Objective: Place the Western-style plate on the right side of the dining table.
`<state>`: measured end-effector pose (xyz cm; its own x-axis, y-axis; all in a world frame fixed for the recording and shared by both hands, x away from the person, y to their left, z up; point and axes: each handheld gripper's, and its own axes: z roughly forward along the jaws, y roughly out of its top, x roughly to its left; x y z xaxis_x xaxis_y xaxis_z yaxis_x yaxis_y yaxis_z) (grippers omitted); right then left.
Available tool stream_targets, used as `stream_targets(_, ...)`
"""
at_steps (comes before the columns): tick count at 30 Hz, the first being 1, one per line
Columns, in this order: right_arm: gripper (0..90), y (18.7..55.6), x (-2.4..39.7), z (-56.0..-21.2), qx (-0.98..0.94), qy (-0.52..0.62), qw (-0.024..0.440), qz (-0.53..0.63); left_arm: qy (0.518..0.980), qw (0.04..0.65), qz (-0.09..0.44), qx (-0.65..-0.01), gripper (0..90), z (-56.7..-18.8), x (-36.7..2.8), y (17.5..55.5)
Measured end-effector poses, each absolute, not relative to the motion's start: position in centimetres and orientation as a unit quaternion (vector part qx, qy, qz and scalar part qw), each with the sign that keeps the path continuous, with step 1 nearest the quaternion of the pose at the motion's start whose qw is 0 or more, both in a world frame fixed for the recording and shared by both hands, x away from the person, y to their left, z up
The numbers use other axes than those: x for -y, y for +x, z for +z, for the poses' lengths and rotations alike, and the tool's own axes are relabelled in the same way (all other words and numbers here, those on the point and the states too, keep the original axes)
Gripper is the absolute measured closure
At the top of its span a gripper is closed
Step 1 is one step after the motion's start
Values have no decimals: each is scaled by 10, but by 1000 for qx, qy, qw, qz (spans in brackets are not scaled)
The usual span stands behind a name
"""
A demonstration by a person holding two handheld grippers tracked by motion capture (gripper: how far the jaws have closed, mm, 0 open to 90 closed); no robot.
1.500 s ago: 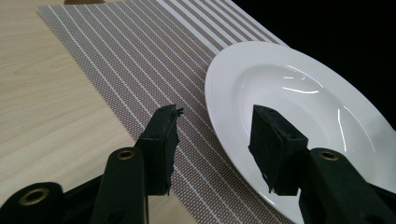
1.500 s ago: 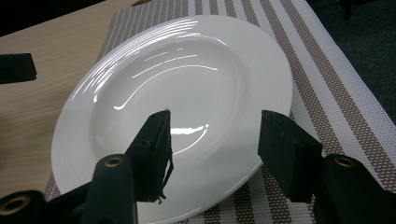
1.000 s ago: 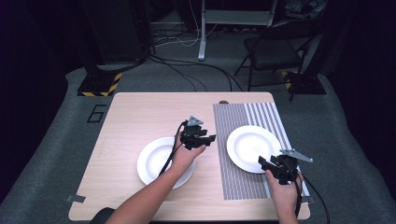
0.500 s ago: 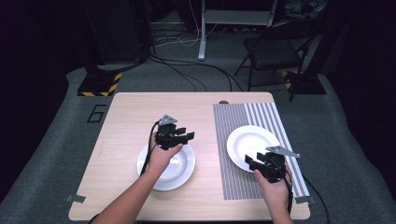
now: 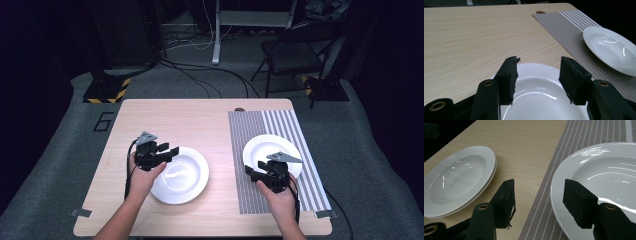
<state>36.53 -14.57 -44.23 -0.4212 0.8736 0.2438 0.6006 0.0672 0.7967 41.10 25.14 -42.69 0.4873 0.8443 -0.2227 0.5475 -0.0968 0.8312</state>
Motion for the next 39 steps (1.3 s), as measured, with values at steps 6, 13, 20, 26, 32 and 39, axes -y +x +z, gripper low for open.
stream_targets(6, 420, 372, 129, -448, -732, 490, 145, 451, 715, 456, 169, -502, 480, -436, -278, 398)
stream_targets(13, 420, 375, 117, -455, -746, 469, 139, 452, 709, 444, 172, -520, 475, -449, -304, 384)
stream_targets(20, 421, 373, 106, -464, -764, 443, 132, 451, 702, 447, 180, -525, 448, -459, -322, 379)
stream_targets(26, 425, 371, 98, -476, -780, 419, 120, 450, 699, 442, 181, -532, 445, -471, -333, 379)
stream_targets(32, 416, 368, 94, -484, -788, 405, 125, 446, 700, 437, 195, -530, 444, -480, -345, 383)
stream_targets(39, 412, 366, 85, -494, -802, 391, 122, 435, 702, 418, 199, -541, 445, -493, -357, 388)
